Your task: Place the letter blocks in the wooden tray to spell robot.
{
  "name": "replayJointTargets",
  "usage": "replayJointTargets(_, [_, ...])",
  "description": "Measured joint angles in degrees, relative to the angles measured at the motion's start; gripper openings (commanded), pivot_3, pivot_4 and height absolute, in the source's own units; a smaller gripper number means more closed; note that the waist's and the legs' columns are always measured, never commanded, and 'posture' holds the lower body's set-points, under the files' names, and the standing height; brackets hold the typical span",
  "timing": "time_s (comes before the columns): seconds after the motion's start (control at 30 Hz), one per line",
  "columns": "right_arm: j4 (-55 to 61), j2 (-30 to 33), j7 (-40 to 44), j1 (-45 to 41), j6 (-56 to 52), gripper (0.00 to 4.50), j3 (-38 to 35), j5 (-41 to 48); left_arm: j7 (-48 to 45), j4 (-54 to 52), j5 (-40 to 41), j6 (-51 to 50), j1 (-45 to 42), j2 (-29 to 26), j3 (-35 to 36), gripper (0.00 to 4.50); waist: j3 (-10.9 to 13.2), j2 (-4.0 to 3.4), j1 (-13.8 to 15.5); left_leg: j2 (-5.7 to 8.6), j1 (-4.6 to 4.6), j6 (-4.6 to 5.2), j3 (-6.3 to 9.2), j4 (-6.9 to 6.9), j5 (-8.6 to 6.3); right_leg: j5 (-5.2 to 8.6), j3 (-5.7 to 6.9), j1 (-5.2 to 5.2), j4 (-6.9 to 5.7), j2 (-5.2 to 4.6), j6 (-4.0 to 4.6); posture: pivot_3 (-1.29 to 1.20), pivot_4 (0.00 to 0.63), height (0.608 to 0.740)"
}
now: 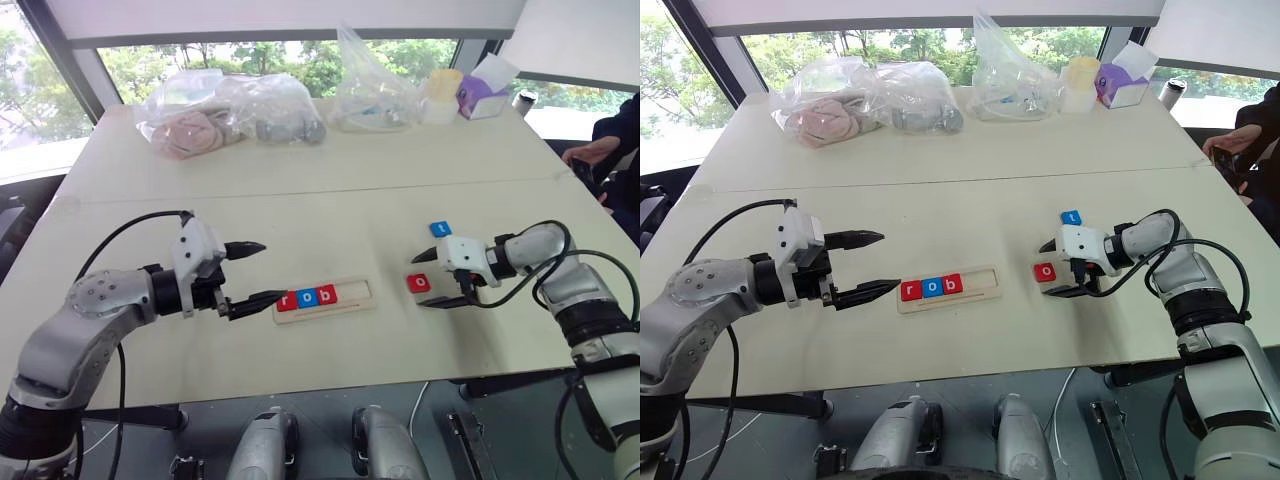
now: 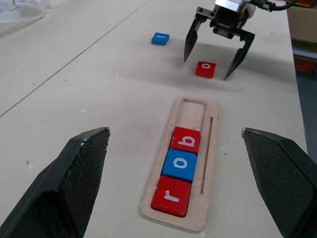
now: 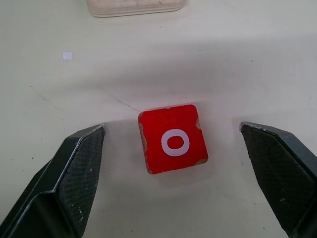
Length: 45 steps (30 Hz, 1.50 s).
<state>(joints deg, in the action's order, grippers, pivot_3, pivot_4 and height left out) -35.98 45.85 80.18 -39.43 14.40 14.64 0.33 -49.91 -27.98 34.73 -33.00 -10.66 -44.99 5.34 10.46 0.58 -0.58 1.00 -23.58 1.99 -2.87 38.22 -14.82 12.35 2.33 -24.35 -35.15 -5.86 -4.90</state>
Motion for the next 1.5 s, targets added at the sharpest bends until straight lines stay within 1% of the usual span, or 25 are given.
replayJointTargets(0.07, [-1.4,-0.1,0.5,-0.5,1.1,3.55,0.1,-0.1,0.1,-0.2,0.0,0.0,0.0,0.0,0.0,4.5,0.0,0.01,0.0,0.0,0.02,-0.01,0.0,0.0,0.0,0.0,0.0,0.03,0.0,-0.01,0.0,0.0,0.15,0.725])
replayJointTargets(0.1, [-2.3,-0.2,0.8,-0.6,1.7,3.12,0.1,-0.1,0.1,-0.2,0.0,0.0,0.0,0.0,0.0,4.5,0.0,0.01,0.0,0.01,0.05,-0.01,0.0,0.0,0.0,-0.01,-0.01,0.06,0.0,-0.03,0.01,0.0,0.15,0.725])
replayJointTargets(0.17, [-2.9,-0.5,1.3,-0.6,1.9,2.06,0.1,-0.1,0.0,-0.2,0.0,0.0,0.0,0.0,0.0,4.5,0.0,0.02,-0.1,0.02,0.07,-0.02,-0.01,0.0,-0.01,-0.04,-0.02,0.07,0.01,-0.05,0.06,0.0,0.15,0.725])
replayJointTargets(0.23, [-2.8,-0.8,1.3,-0.6,1.0,1.12,0.0,-0.1,0.0,-0.2,-0.1,0.0,0.0,0.0,0.0,4.5,0.0,0.02,-0.1,0.01,0.08,-0.05,-0.01,0.0,-0.01,-0.07,-0.02,0.06,0.0,-0.05,0.11,0.0,0.15,0.725])
replayJointTargets(0.37, [0.4,-1.3,2.0,-0.3,-4.4,1.13,-0.3,0.8,0.0,-0.2,-0.3,0.0,0.0,0.0,0.0,4.5,0.0,0.0,-0.2,-0.02,0.08,-0.07,-0.01,-0.04,0.0,-0.07,-0.03,-0.02,-0.04,-0.04,0.11,0.0,0.15,0.725])
replayJointTargets(0.47, [9.4,-2.3,3.8,0.5,-11.6,1.13,-0.2,3.3,-0.2,-0.1,-0.4,0.1,-0.1,0.0,0.0,4.5,0.1,-0.18,-0.2,-0.03,0.01,-0.08,-0.01,-0.1,0.01,-0.07,-0.03,-0.14,-0.06,-0.05,0.11,0.0,0.15,0.725])
replayJointTargets(0.57, [16.8,-2.6,4.5,0.3,-16.1,1.13,-0.1,3.9,-0.6,0.2,-0.4,0.2,-0.6,0.0,0.0,4.5,0.1,-0.21,-0.1,-0.03,0.0,-0.1,0.0,-0.13,-0.01,-0.07,-0.02,-0.17,-0.06,-0.05,0.11,0.0,0.15,0.725])
replayJointTargets(0.67, [22.3,-5.3,4.2,-0.2,-20.1,1.13,1.7,3.9,-0.8,0.9,-0.5,0.3,-1.1,0.0,-0.1,4.5,0.1,-0.2,-0.1,-0.02,-0.01,-0.17,0.0,-0.13,-0.04,-0.07,-0.02,-0.16,-0.06,-0.06,0.11,0.0,0.15,0.725])
replayJointTargets(0.77, [24.7,-7.1,3.5,-0.2,-22.3,1.13,4.4,3.1,-0.9,0.9,-0.9,0.8,-1.5,0.2,-0.1,4.5,0.1,-0.2,0.1,0.01,-0.02,-0.17,-0.01,-0.13,-0.05,-0.07,-0.02,-0.18,-0.05,-0.1,0.11,0.0,0.15,0.725])
replayJointTargets(0.93, [24.6,-10.0,1.1,-0.2,-22.4,1.13,7.2,0.7,-0.8,0.9,-1.3,0.8,-1.3,0.2,-0.1,4.5,0.1,-0.19,-0.1,0.03,-0.04,-0.2,-0.02,-0.13,-0.07,-0.07,-0.02,-0.19,-0.02,-0.12,0.11,0.0,0.15,0.725])
replayJointTargets(1.03, [23.3,-11.9,-1.3,-0.5,-20.5,1.13,8.0,-1.0,-0.6,0.8,-1.3,0.8,-1.1,0.2,-0.1,4.5,0.1,-0.2,-0.2,0.03,-0.05,-0.2,-0.02,-0.14,-0.06,-0.07,-0.02,-0.23,-0.05,-0.11,0.11,0.0,0.15,0.725])
replayJointTargets(1.2, [19.8,-12.7,-2.9,-1.9,-17.6,1.13,8.4,-2.5,0.0,0.7,-1.3,0.8,-0.7,0.2,0.0,4.5,0.1,-0.2,-0.2,0.04,-0.06,-0.2,-0.02,-0.14,-0.06,-0.07,-0.02,-0.22,-0.05,-0.11,0.11,0.0,0.15,0.725])
replayJointTargets(1.5, [18.3,-13.4,-3.3,-2.8,-16.6,1.13,8.5,-3.0,0.5,-0.2,-1.2,0.8,-0.6,0.3,0.0,4.5,0.1,-0.2,-0.2,0.03,-0.06,-0.16,-0.02,-0.14,-0.04,-0.07,-0.02,-0.22,-0.05,-0.1,0.11,0.0,0.15,0.725])
